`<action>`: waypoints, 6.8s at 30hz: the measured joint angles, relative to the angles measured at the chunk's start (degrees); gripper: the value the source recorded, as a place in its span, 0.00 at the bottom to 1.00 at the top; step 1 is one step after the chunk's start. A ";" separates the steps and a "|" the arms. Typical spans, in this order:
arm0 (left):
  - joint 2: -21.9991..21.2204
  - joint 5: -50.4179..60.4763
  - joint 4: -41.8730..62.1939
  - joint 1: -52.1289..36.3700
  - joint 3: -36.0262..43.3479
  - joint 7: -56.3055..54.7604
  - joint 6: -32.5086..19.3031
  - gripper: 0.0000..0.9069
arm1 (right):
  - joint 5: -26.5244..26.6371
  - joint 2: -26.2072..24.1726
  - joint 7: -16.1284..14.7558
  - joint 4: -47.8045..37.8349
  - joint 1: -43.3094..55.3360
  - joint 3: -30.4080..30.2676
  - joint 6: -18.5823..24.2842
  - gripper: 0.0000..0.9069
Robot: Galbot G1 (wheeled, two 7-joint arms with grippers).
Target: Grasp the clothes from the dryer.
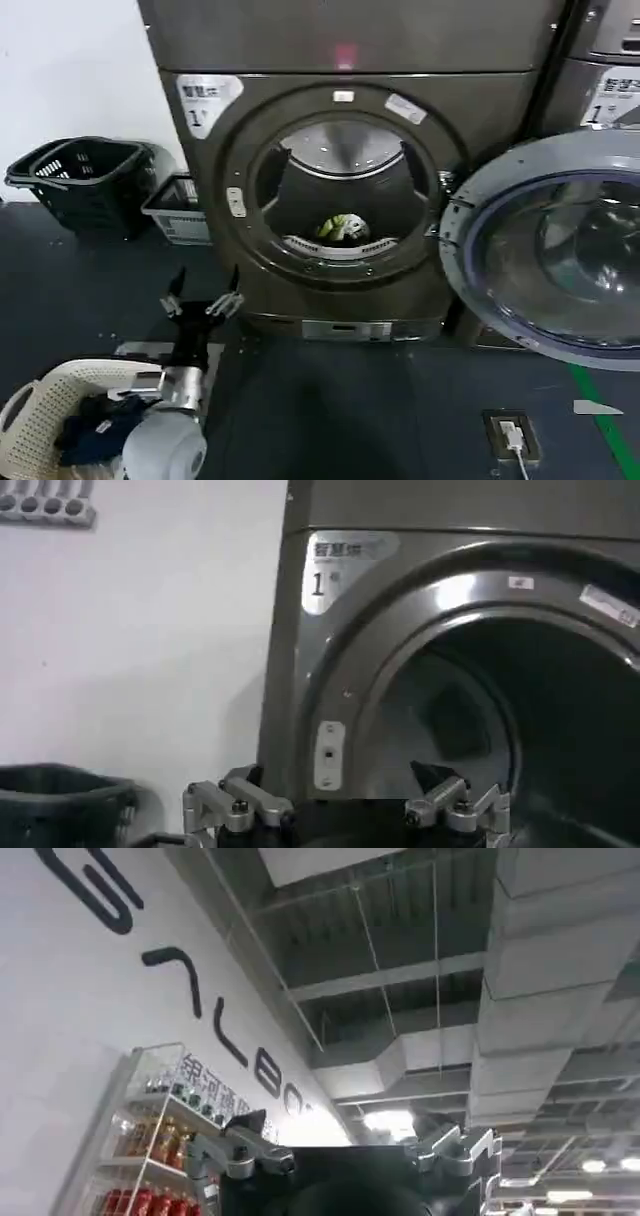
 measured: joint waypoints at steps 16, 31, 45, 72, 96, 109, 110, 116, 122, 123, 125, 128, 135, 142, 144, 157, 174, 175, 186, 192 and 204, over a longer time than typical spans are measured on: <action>0.27 -0.68 0.51 -1.05 -0.78 -0.05 0.36 1.00 | 0.39 0.04 -0.18 0.28 0.17 0.21 0.14 1.00; 0.45 -0.69 0.05 -0.49 -0.73 -0.03 0.61 1.00 | 0.88 0.29 -0.40 0.79 0.27 0.08 0.13 1.00; 0.56 -0.48 0.63 -1.76 -0.67 0.09 0.47 1.00 | 1.57 0.43 -0.62 0.73 0.17 0.16 2.56 1.00; 2.03 0.77 2.96 -4.83 0.99 2.38 2.30 1.00 | 1.90 0.98 -0.64 -0.43 -0.94 0.84 7.88 1.00; 2.48 0.79 2.85 -5.60 1.01 2.59 2.53 1.00 | 1.72 1.45 -0.75 -0.72 -1.09 0.65 10.84 1.00; 2.56 0.37 6.11 -8.76 2.51 3.07 2.08 1.00 | 0.45 1.76 -0.56 0.54 -1.40 0.83 8.53 1.00; 2.50 0.24 6.94 -9.51 2.79 3.23 2.01 1.00 | 0.22 1.78 -0.56 0.60 -1.55 0.97 8.17 1.00; 1.69 0.06 13.98 -16.04 4.51 4.39 1.31 1.00 | -0.42 2.01 -0.33 0.75 -2.48 2.16 6.50 1.00; -0.30 1.03 24.23 -25.58 6.49 6.15 0.16 1.00 | -0.51 2.57 -0.47 0.60 -2.92 3.00 6.15 1.00; -0.79 1.24 26.16 -27.24 6.79 6.54 0.08 1.00 | -0.51 2.67 -0.53 0.61 -2.95 3.09 6.09 1.00; -1.63 1.67 29.78 -30.24 7.13 7.30 -0.01 1.00 | -0.52 2.73 -0.61 0.62 -3.05 3.21 6.01 1.00; -3.07 2.54 35.58 -34.98 7.21 8.68 -0.19 1.00 | -0.52 2.72 -0.77 0.60 -3.19 3.56 5.95 1.00; -5.86 7.95 51.40 -46.48 7.86 14.67 -2.03 1.00 | -0.53 2.56 -1.18 0.55 -2.92 3.40 5.95 1.00; -6.34 15.68 69.26 -58.20 11.08 29.08 -4.97 1.00 | -0.57 2.30 -1.51 0.96 -1.90 2.58 5.99 1.00; -6.83 18.16 74.60 -61.69 12.87 33.67 -6.01 1.00 | -0.64 2.30 -1.66 0.93 -1.68 2.38 6.10 1.00; -9.85 34.87 100.15 -80.58 29.92 59.74 -9.43 1.00 | -0.68 2.46 -2.23 0.66 -0.86 1.96 6.95 1.00; -14.13 41.17 115.25 -87.71 48.21 66.20 -2.73 1.00 | -0.63 2.95 -2.42 1.58 -0.22 1.31 7.18 1.00; -14.36 41.18 115.44 -87.68 48.77 66.20 -2.60 1.00 | -0.62 2.94 -2.42 1.67 -0.23 1.31 7.18 1.00; -15.36 41.36 116.24 -86.71 51.75 64.76 -1.89 1.00 | -0.57 3.20 -2.41 2.07 0.04 1.10 7.31 1.00; -15.78 41.00 116.56 -85.68 51.96 64.83 -2.20 0.60 | -0.57 3.47 -2.41 2.09 -0.01 1.21 7.42 1.00; -14.97 38.23 116.54 -85.92 52.01 68.45 -4.84 0.00 | -0.60 3.70 -2.24 2.06 0.35 0.81 7.65 1.00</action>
